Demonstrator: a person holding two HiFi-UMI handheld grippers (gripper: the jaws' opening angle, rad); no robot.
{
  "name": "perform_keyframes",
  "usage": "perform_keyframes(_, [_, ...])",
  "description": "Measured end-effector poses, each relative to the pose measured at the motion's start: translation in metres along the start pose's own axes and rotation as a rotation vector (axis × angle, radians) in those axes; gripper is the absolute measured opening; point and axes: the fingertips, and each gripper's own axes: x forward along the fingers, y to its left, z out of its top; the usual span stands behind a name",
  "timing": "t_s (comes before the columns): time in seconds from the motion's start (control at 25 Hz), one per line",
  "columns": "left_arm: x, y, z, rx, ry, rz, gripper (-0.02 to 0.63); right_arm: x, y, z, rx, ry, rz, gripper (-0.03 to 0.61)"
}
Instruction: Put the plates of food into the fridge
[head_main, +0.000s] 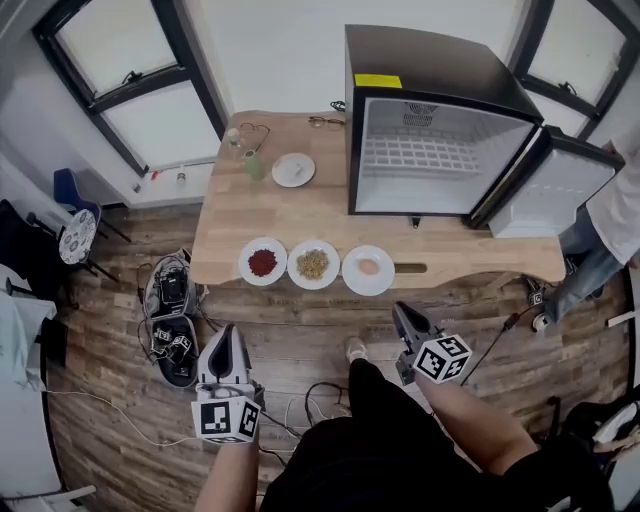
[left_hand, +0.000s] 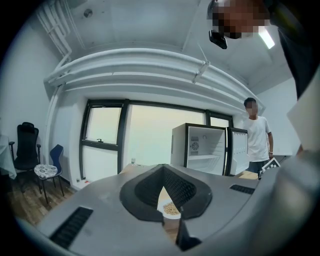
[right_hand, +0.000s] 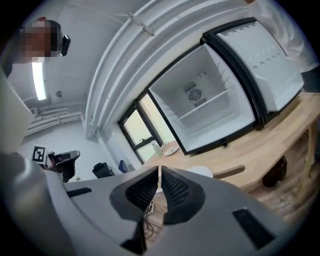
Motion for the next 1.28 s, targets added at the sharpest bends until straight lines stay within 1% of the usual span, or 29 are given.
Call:
perform_keyframes(0.32, [0.046,0.009,-0.016,0.01,0.035,-0.009,0.005,0.041,-0.045,-0.041,0.13,0.093,-0.088,0.023])
perform_keyframes(0.48, [0.063,0.01,-0.025,0.019,0.06,-0.01,0.005,0.058,-0.065,-0.058,0.23,0.108,-0.118,0.028])
perform_keyframes(0.52, [0.066,0.01,-0.027,0.02,0.068,-0.01,0.005,0.061,-0.069,-0.063,0.263,0.112,-0.122,0.042])
perform_keyframes(0.6, [0.073,0.009,-0.032,0.024,0.086,-0.013,0.005,0.067,-0.078,-0.074,0.342,0.122,-0.131,0.113])
perform_keyframes(0.64, [0.076,0.009,-0.033,0.027,0.093,-0.016,0.005,0.069,-0.082,-0.079,0.384,0.126,-0.136,0.126])
perform_keyframes(0.76, [0.085,0.008,-0.033,0.041,0.109,-0.021,0.005,0.076,-0.09,-0.09,0.496,0.13,-0.153,0.144])
perform_keyframes(0.92, [0.098,0.002,-0.029,0.058,0.116,-0.027,0.005,0.086,-0.098,-0.102,0.594,0.146,-0.163,0.163])
perform_keyframes(1.04, [0.104,-0.001,-0.025,0.07,0.117,-0.029,0.005,0.094,-0.104,-0.109,0.651,0.158,-0.169,0.163])
perform_keyframes(1.28, [0.109,0.006,-0.025,0.083,0.142,-0.005,0.005,0.105,-0.107,-0.118,0.722,0.183,-0.162,0.161])
